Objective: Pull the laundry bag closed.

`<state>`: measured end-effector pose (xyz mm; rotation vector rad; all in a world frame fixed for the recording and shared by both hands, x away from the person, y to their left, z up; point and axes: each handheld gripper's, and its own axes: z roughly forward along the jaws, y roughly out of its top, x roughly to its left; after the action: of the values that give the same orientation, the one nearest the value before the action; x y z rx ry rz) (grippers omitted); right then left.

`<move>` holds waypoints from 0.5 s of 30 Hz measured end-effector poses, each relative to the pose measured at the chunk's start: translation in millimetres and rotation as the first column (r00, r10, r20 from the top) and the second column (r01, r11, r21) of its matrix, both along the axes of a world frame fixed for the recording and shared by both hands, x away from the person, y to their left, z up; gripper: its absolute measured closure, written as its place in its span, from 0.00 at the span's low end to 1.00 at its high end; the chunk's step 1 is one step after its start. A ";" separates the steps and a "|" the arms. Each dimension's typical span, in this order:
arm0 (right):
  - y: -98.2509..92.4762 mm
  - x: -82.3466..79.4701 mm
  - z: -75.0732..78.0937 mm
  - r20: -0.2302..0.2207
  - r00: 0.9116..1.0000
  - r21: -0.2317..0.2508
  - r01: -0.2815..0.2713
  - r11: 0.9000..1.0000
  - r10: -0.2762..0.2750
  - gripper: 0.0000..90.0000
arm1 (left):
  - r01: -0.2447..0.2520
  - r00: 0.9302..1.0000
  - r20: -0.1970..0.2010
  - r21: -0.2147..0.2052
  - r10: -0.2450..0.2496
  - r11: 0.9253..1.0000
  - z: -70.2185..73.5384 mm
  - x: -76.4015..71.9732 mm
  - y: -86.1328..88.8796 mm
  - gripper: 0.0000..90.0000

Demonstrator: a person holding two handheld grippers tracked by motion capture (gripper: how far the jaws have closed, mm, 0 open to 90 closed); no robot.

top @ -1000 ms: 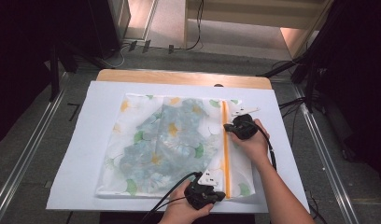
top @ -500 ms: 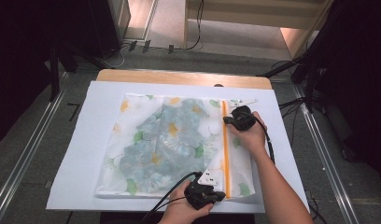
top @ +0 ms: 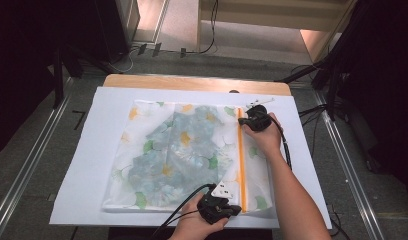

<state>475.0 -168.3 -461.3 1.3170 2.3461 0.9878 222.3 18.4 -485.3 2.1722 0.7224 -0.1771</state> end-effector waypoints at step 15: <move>2.6 28.7 0.8 -0.007 0.996 0.028 0.086 0.996 -0.086 1.00 | 0.006 1.000 -0.012 -0.011 -0.006 1.000 -0.5 0.2 0.9 1.00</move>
<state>503.7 -165.7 -460.5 1.4205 2.2671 0.9963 222.6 19.3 -485.8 2.1651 0.7206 -0.1970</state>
